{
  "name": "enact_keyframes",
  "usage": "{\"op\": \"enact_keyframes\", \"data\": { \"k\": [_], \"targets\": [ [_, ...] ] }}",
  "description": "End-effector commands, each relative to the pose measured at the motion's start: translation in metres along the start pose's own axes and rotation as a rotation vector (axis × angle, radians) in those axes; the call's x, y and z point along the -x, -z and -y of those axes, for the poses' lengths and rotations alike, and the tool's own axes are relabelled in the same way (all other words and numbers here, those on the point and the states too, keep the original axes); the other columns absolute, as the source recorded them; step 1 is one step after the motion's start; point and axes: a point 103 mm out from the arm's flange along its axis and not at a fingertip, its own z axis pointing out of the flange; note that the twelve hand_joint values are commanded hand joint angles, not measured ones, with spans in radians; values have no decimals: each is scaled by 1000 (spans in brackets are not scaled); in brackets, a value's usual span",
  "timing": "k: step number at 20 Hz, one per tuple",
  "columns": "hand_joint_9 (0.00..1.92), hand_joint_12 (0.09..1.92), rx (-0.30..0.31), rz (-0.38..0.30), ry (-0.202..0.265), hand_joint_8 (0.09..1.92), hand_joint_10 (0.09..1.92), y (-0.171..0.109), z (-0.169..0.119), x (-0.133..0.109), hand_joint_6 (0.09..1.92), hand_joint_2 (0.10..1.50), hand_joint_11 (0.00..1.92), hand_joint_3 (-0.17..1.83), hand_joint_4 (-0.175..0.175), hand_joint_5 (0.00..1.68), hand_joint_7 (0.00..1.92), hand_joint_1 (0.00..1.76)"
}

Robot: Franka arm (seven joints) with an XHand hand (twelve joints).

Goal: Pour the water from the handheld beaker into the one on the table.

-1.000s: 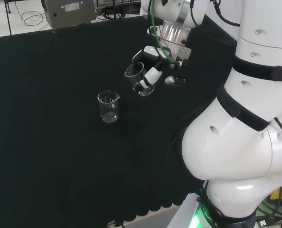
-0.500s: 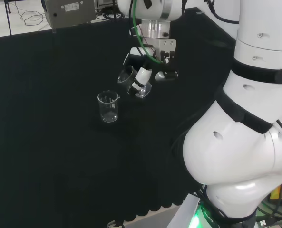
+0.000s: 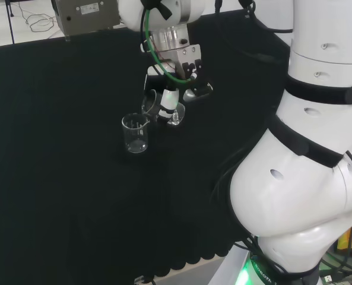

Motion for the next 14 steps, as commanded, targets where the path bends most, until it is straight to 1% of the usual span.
{"op": "enact_keyframes", "data": {
  "k": [1,5,14],
  "targets": [
    [1526,754,-50,62,-12,694,548,2,-4,-8,757,432,1184,973,-175,1222,1360,1451],
    [1524,756,-68,91,-27,696,553,3,-7,-10,758,431,1183,974,-175,1222,1360,1451],
    [1519,761,-118,175,-81,701,561,9,-11,-15,758,432,1180,974,-175,1220,1358,1451]
  ]
}}
